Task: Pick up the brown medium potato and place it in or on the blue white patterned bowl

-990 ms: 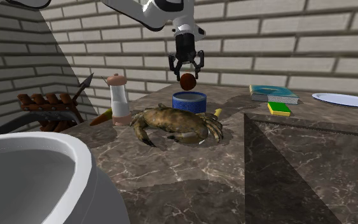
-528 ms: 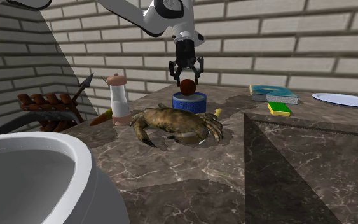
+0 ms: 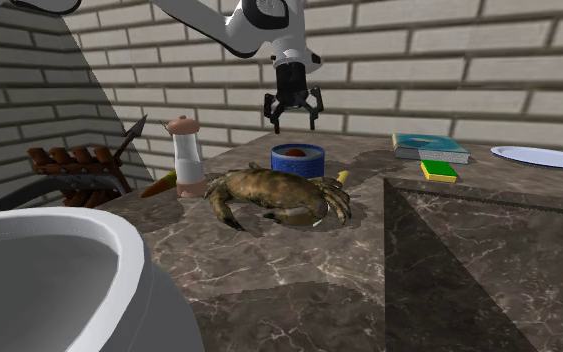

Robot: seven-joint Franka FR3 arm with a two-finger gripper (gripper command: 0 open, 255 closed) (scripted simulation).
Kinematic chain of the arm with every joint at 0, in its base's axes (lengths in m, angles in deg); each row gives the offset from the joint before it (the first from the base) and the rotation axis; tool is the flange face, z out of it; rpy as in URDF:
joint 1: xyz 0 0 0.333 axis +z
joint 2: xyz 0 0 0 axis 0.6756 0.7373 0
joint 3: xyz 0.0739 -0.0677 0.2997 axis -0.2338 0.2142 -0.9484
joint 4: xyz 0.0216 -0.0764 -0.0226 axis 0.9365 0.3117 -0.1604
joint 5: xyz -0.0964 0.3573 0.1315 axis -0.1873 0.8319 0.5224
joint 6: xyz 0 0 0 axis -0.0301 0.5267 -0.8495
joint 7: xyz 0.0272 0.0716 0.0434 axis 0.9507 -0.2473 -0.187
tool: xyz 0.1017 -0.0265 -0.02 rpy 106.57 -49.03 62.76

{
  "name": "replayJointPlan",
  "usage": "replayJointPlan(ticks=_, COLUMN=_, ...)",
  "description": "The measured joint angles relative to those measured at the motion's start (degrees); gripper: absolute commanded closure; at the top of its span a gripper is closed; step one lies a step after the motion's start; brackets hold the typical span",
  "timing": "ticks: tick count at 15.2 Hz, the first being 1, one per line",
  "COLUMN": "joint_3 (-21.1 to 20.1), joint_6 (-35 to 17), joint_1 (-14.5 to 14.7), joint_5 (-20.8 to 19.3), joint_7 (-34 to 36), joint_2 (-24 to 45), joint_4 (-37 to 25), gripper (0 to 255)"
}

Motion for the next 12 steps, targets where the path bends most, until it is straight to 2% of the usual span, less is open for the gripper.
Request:
replayJointPlan(ticks=2, joint_3=0.0, joint_6=0.9, joint_1=0.0, joint_5=0.0, joint_7=-0.2, joint_2=-0.1, joint_4=-0.8, gripper=0)
replayJointPlan(ticks=6, joint_3=-0.3, joint_6=6.5, joint_1=0.8, joint_5=0.3, joint_7=-0.6, joint_2=0.7, joint_4=-7.2, gripper=0)
replayJointPlan(ticks=12, joint_3=-0.3, joint_6=7.4, joint_1=1.0, joint_5=0.4, joint_7=-0.6, joint_2=0.8, joint_4=-8.0, gripper=0)
